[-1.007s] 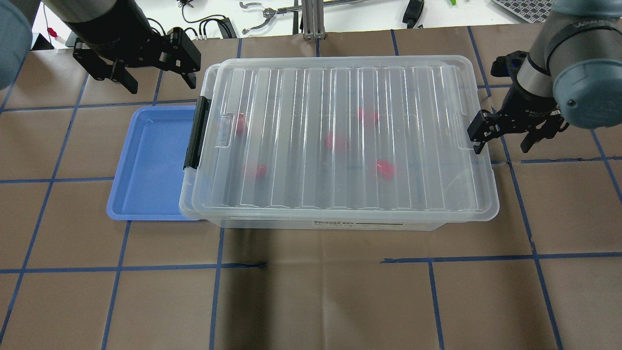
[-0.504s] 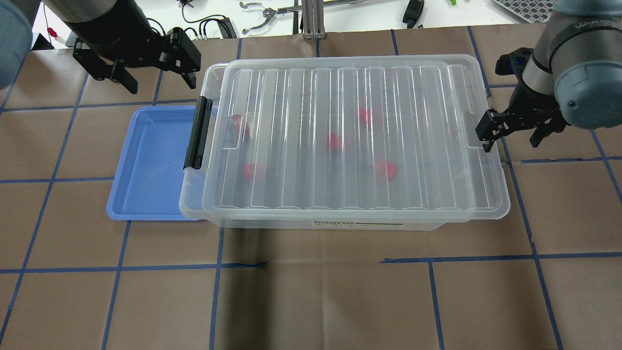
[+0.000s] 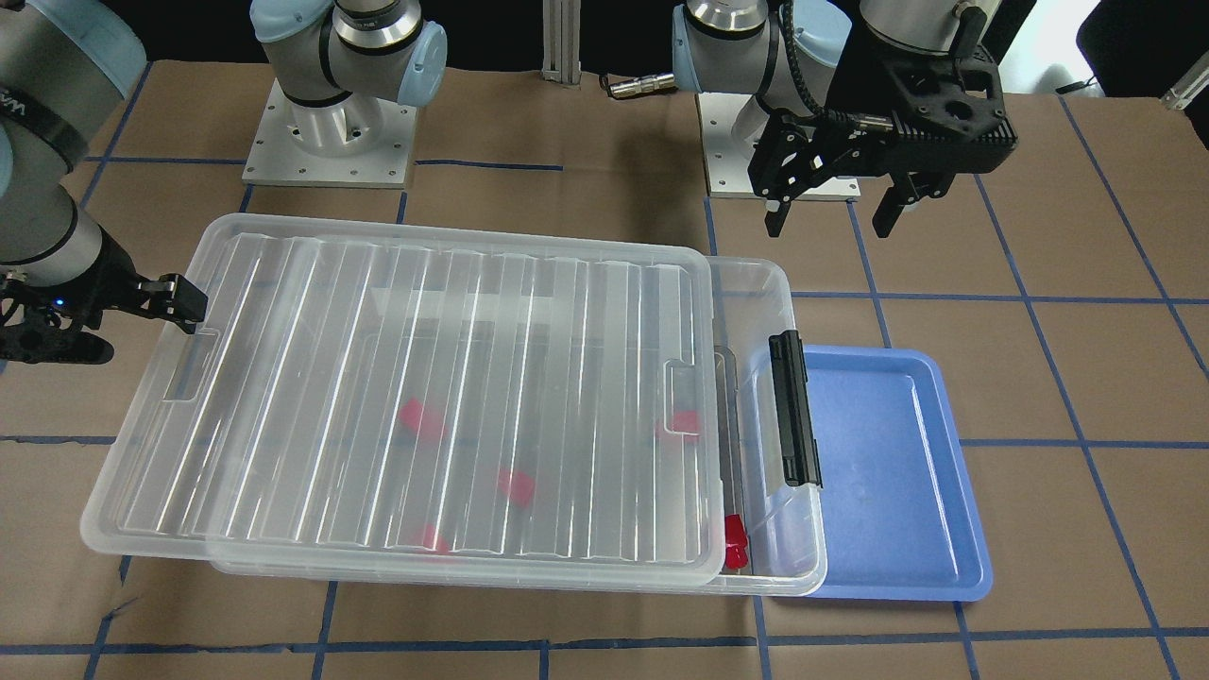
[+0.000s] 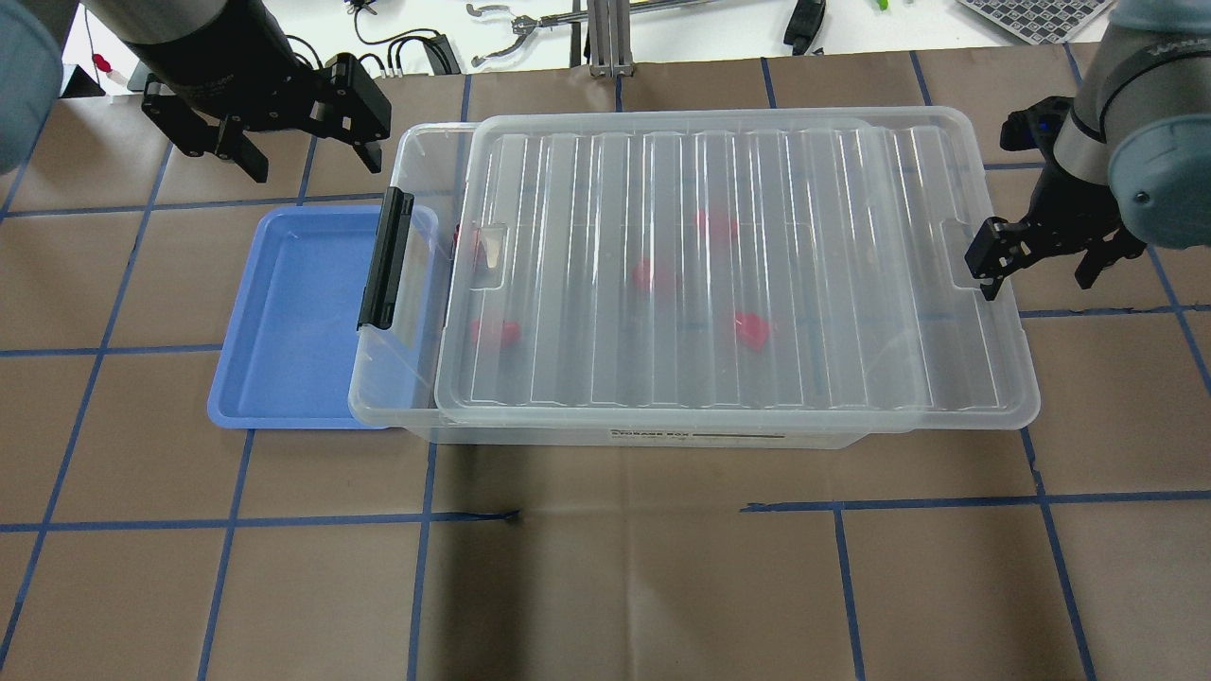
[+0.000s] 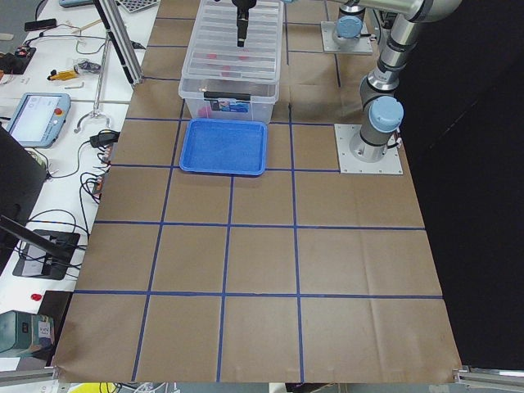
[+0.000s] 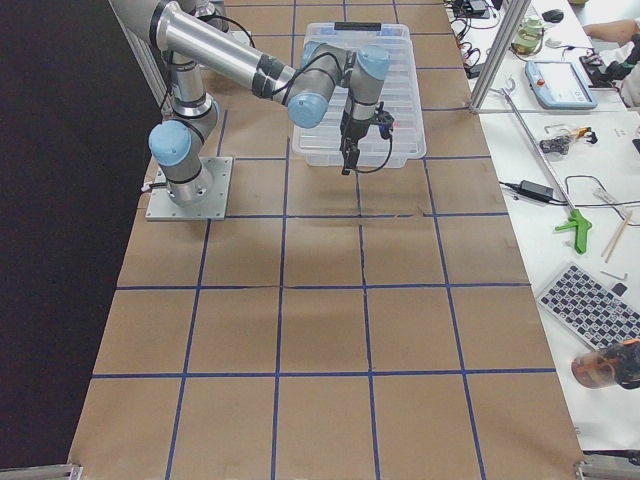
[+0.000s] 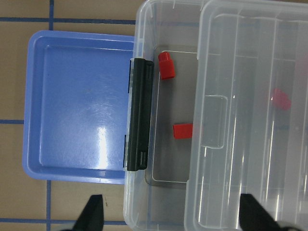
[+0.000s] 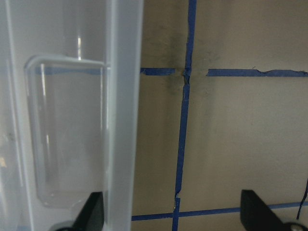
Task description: Place red block in blue tray from box
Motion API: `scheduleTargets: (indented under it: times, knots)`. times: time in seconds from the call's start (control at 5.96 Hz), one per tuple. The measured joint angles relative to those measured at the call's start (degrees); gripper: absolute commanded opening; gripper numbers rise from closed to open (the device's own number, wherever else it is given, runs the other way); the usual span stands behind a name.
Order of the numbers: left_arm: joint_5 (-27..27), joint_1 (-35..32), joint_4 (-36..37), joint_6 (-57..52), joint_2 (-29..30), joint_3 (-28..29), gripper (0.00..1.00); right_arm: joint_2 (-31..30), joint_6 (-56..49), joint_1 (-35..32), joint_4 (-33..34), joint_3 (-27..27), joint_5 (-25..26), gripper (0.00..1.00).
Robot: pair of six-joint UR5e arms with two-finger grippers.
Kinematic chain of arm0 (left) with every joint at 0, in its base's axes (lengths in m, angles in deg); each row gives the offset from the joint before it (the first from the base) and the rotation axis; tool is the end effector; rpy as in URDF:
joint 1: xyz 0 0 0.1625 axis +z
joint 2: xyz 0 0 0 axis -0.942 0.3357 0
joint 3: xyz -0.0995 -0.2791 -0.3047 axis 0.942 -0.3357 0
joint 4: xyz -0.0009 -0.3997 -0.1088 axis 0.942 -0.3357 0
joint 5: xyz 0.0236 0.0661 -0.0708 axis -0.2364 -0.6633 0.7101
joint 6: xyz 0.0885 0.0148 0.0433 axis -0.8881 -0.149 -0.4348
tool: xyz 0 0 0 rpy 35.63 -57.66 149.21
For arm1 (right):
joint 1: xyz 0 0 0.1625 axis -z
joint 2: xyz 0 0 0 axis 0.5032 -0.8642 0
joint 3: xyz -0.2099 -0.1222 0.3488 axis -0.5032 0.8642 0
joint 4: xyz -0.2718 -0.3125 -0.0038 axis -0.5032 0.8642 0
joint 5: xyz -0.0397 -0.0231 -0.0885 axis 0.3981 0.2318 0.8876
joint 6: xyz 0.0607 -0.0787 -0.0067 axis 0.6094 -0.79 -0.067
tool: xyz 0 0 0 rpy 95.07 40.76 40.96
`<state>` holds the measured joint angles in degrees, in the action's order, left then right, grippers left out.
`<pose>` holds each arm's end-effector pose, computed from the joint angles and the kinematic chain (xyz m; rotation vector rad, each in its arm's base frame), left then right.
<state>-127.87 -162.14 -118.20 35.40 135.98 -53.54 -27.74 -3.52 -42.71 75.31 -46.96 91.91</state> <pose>-0.1491 -0.4978 0.5458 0.0499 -3.1250 0.1916 -0.0393 -0.5211 0.3429 0.0187 -2.9941 -0.2414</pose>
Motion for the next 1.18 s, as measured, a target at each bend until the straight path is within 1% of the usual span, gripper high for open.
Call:
scheduleTargets:
  times: [0.67,1.01,1.18]
  knots:
    - [-0.1,0.0,0.0,-0.3,-0.1,0.0,0.99,0.1,-4.4,3.7,1.0,0.0,0.8,1.0]
    - [0.0,-0.5,-0.4,-5.0,-0.1,-0.1,0.98,0.1,-6.5,5.9,1.7,0.0,1.5,1.0]
    - [-0.1,-0.6,-0.7,-10.2,-0.1,-0.1,0.98,0.1,-6.9,6.9,1.8,0.0,1.6,1.0]
